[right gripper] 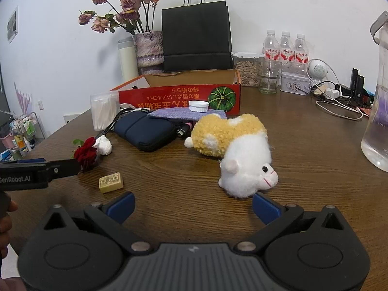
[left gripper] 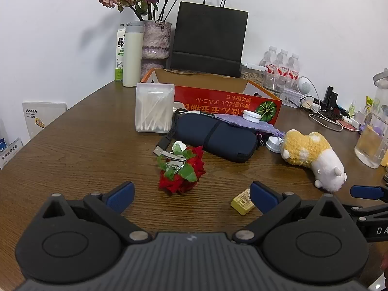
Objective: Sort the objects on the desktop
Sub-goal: 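Reach the left tool to the red rose while the right tool grasps the yellow soap bar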
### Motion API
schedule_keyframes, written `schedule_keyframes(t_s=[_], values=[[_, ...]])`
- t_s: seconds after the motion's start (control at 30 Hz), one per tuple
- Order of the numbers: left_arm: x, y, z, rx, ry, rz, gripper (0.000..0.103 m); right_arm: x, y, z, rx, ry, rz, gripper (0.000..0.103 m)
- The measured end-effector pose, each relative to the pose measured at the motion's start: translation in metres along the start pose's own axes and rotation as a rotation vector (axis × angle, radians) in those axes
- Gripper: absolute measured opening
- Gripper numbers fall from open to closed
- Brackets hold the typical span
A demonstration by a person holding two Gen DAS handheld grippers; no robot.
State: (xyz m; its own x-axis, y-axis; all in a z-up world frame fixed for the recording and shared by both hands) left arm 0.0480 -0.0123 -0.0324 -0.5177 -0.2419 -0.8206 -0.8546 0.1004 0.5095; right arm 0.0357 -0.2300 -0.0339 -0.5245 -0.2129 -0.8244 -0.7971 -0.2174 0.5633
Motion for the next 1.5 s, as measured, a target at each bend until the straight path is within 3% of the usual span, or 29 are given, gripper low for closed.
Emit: schedule_keyframes(t_s=[0.63,1.2,1.5], values=[[0.004,0.001,-0.002,-0.004,-0.01,0.015,0.103,0.004,-0.001,0.004,-0.023,0.007,0.006,0.103],[0.001,0.008,0.046,-0.068,0.067,-0.002,0.103,-0.016,-0.036,0.066,-0.127,0.163,0.045,0.103],[-0.007,0.001,0.051,-0.024,0.034,0.001,0.103,-0.031,-0.051,0.087,-0.14,0.228,0.047,0.092]])
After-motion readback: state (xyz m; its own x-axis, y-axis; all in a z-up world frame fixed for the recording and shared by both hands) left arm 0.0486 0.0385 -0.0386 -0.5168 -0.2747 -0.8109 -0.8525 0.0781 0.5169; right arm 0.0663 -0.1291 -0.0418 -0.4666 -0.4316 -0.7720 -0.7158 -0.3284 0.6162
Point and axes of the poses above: each gripper's, at about its wrist camera, not at the fingertips, and y roughly against the way its jaws point, z to its left, x to its underside, the point moved 6 cm from there along -y, roughly the way its jaws point, and after that the axes turned 10 degrees about y, right-handed, at the moved point
